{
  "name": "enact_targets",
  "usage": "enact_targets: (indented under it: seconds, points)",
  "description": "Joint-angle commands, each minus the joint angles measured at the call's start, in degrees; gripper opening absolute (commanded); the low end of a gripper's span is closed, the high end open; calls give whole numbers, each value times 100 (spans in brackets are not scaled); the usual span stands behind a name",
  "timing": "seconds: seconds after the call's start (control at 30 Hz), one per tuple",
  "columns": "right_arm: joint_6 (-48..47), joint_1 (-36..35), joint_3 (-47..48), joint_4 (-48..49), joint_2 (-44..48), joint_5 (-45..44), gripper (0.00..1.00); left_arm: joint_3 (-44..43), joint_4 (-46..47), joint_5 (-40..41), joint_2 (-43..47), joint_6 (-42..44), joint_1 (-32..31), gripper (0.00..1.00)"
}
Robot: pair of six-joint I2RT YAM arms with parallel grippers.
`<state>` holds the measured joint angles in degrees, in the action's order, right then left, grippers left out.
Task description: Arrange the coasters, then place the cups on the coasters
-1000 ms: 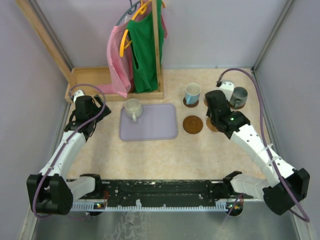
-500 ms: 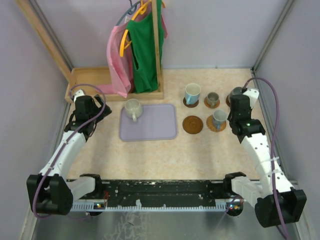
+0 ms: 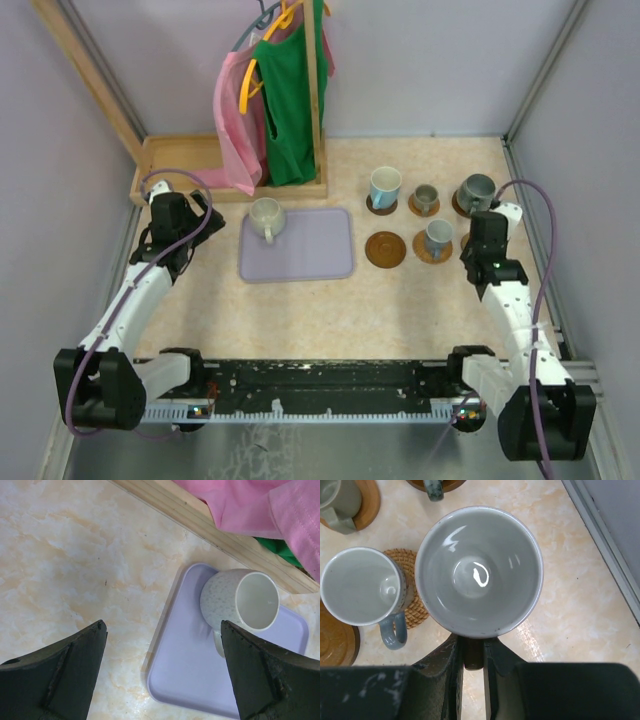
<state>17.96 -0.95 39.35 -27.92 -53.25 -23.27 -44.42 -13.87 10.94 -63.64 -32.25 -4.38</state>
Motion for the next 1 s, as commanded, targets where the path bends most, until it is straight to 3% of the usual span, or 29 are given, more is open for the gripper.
enact_targets:
  seconds: [0.0,0.23,0.97]
  points:
    - [-114,291,73,941,53,281,0,38,165,-100,49,-63,32,100]
    - [-187,781,-69,1407,-206,805,0,41,174,-86,46,-73,30,100]
    - [-1297,871,-522,2151,-456,896,0,38,192,-199,-17,-130,32,100]
